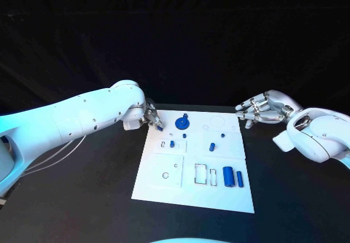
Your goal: Assemble the parts on the task board
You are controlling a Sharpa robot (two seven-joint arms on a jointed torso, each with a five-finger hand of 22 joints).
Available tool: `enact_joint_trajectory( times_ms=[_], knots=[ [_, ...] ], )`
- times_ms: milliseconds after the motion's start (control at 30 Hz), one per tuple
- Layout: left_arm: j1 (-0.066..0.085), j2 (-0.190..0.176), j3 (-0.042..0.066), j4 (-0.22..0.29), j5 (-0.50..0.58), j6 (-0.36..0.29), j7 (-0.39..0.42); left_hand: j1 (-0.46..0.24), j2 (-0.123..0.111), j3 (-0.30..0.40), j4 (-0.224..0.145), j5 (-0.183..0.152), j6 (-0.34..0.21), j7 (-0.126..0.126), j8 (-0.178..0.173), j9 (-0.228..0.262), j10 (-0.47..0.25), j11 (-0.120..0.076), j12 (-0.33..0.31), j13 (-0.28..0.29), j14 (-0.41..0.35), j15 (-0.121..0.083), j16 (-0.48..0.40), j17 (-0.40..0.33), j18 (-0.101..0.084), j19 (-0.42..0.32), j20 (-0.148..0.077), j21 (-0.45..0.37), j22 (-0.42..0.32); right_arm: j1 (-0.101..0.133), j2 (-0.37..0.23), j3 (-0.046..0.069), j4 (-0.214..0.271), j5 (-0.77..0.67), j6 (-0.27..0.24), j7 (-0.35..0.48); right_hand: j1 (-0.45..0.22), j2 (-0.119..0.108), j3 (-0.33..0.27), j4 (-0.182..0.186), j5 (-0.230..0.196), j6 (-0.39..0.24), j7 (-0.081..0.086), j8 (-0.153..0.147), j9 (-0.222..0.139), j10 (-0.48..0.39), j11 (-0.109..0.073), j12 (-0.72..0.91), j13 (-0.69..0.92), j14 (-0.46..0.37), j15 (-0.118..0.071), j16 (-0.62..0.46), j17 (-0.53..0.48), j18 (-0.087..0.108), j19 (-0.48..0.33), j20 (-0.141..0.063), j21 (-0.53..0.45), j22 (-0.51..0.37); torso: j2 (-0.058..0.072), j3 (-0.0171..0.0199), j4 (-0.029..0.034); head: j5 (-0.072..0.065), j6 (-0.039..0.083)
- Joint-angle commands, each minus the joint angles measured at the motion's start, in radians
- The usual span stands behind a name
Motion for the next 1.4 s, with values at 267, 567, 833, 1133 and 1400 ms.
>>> enact_joint_trajectory(
  times_ms=[267,567,833,1133,1400],
  knots=[
    [0.002,-0.099,0.003,0.178,-0.057,-0.061,0.000,-0.040,-0.019,0.179,-0.142,0.002,-0.009,-0.009,0.037,0.047,0.026,-0.006,0.027,0.019,0.099,-0.006,0.002,0.249,-0.004,0.012,-0.007,0.013,0.015,-0.001,0.000,0.000,-0.004,-0.004,0.012,-0.005,-0.011,0.004,-0.005,0.005,0.007,-0.010,0.000,-0.002,0.001,-0.009,0.001,0.003,0.003,-0.006,-0.002,-0.004,0.002,-0.004,-0.005,0.003,-0.005,-0.002,-0.003,0.0015,0.0027,0.009,-0.004],
    [-0.030,-0.151,0.001,0.291,-0.150,-0.151,0.009,-0.055,-0.041,0.224,-0.156,0.002,-0.008,-0.014,0.061,0.059,0.043,-0.011,0.044,0.035,0.099,-0.010,0.003,0.250,-0.009,0.022,-0.012,0.027,0.037,-0.001,0.000,0.000,-0.003,-0.004,0.011,-0.003,-0.012,0.004,-0.006,0.006,0.007,-0.011,0.000,-0.002,0.001,-0.010,0.001,0.003,0.003,-0.007,-0.002,-0.005,0.003,-0.004,-0.005,0.004,-0.005,-0.002,-0.004,0.0003,0.0051,0.011,-0.010],
    [-0.071,-0.164,0.001,0.331,-0.184,-0.216,0.010,-0.065,-0.056,0.252,-0.162,0.002,-0.003,-0.018,0.075,0.065,0.055,-0.015,0.054,0.045,0.100,-0.014,0.004,0.251,-0.012,0.029,-0.015,0.038,0.054,-0.003,-0.001,0.000,-0.002,-0.003,0.011,-0.001,-0.012,0.004,-0.006,0.006,0.007,-0.011,0.000,-0.002,0.001,-0.010,0.001,0.003,0.003,-0.007,-0.002,-0.005,0.003,-0.004,-0.005,0.004,-0.005,-0.002,-0.002,0.0003,0.0032,0.016,-0.011],
    [-0.102,-0.162,0.001,0.347,-0.192,-0.242,0.010,-0.072,-0.065,0.264,-0.163,0.002,0.000,-0.021,0.083,0.069,0.060,-0.017,0.056,0.047,0.100,-0.016,0.004,0.251,-0.014,0.032,-0.016,0.042,0.060,-0.004,-0.003,0.000,0.000,-0.003,0.012,-0.001,-0.014,0.005,-0.006,0.008,0.007,-0.011,0.000,-0.002,0.001,-0.010,0.001,0.003,0.004,-0.007,-0.001,-0.005,0.004,-0.004,-0.005,0.004,-0.005,-0.003,-0.002,0.0006,0.0024,0.015,-0.015],
    [-0.107,-0.160,0.001,0.349,-0.193,-0.219,0.007,-0.073,-0.067,0.267,-0.163,0.002,0.000,-0.022,0.084,0.070,0.062,-0.018,0.058,0.048,0.100,-0.016,0.004,0.251,-0.014,0.033,-0.017,0.042,0.061,-0.004,-0.004,0.000,0.000,-0.003,0.012,-0.001,-0.014,0.005,-0.006,0.008,0.007,-0.011,0.000,-0.002,0.001,-0.010,0.001,0.003,0.004,-0.007,-0.001,-0.005,0.004,-0.004,-0.005,0.004,-0.005,-0.003,-0.003,0.0014,0.0028,0.018,-0.020]
  ],
)
